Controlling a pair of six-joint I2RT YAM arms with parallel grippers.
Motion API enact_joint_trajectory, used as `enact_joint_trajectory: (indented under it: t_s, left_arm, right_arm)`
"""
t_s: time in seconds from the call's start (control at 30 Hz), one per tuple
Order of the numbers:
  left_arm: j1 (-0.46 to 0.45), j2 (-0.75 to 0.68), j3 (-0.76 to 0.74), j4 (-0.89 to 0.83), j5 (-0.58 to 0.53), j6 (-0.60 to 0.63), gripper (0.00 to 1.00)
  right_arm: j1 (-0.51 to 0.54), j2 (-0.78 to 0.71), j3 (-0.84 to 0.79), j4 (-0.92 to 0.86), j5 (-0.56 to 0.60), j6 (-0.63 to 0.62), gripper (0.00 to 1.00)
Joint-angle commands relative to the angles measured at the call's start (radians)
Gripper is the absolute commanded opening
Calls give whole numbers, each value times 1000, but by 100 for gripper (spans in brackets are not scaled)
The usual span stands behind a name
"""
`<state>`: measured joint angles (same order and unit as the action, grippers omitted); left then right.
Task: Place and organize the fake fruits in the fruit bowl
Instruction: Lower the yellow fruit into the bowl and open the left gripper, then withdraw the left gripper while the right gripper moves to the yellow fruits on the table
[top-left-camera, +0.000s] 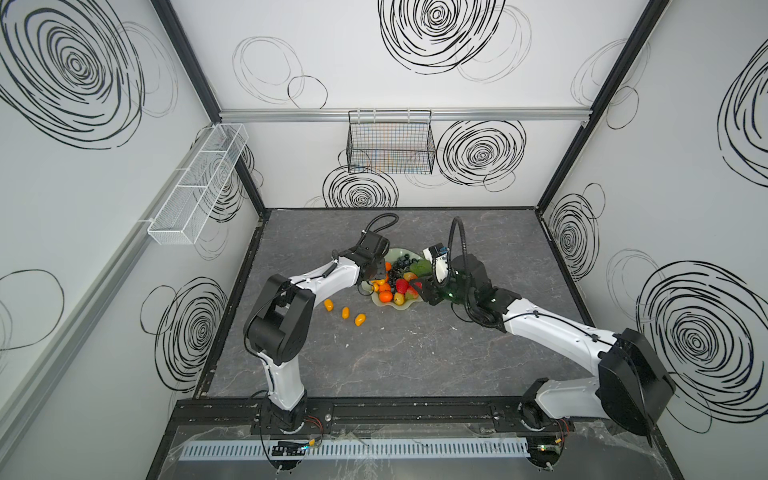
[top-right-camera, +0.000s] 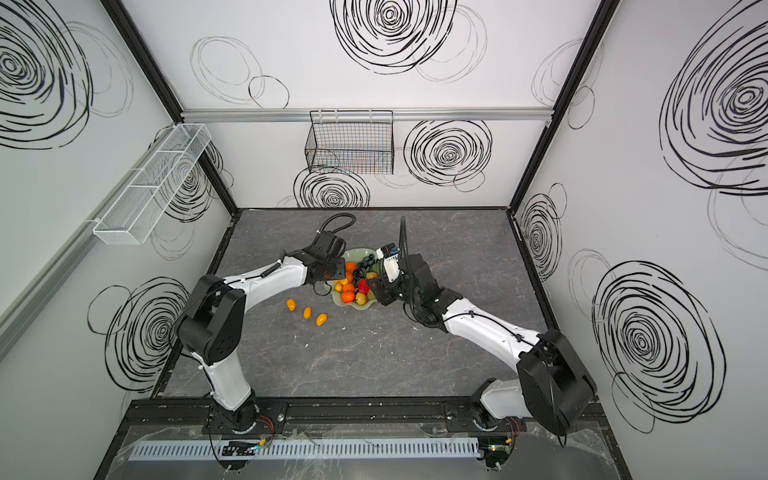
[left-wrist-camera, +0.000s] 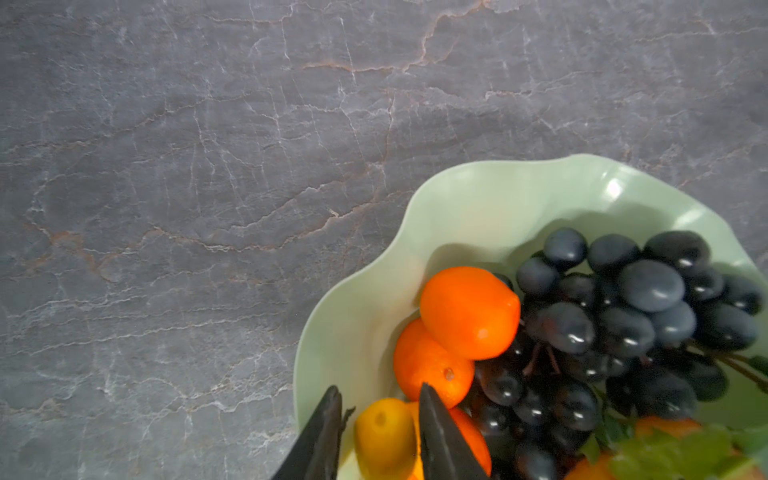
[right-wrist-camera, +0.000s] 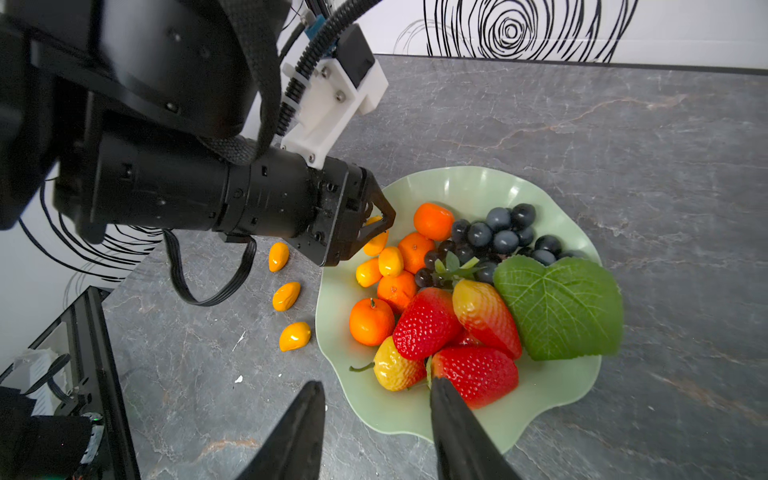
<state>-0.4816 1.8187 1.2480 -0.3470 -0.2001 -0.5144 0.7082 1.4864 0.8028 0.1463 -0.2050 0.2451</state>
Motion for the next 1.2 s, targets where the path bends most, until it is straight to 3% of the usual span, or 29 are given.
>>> enact_joint_trajectory:
  t_s: [0.0,0.1,0.3,0.37,0.47,0.5,0.73,0.83,0.93,1.03,1.17]
  left_arm:
    - [-8,-71,25,-15,-34,-2,37]
    - [-10,-117,3,-18,-38,-8,38]
    - [-13,-281,-126,3,-57,-27,39]
    - [-12,-349,-190,12,-67,-40,40]
    - [-13,-462,-295,17,-88,-63,40]
    - [-12,-500,-330,19,-93,-71,40]
    - [24,-709,-550,20,-113,-132,42]
    - [51,-772,-625,28,-101,-154,42]
    - [77,-812,-676,29,-105,-157,43]
    - [121,-821,-710,42,-78,-156,42]
    - [157,-809,-736,68,-20,-154,40]
  right_arm:
    - [-4,-33,-14,18,10,-17,47]
    - [-4,-56,-27,15,10,-23,49]
    - [45,-94,-51,11,81,-61,65]
    - [79,-101,-53,-4,125,-73,72]
    - [132,-104,-60,-9,172,-79,98]
    - [153,-102,-61,-10,187,-81,100]
    - [306,-45,-12,-29,337,-48,100]
    - [346,-5,29,-50,394,54,100]
    - [349,38,60,-47,353,126,100]
    - [361,88,104,-51,316,114,100]
    - [366,216,241,-183,283,75,100]
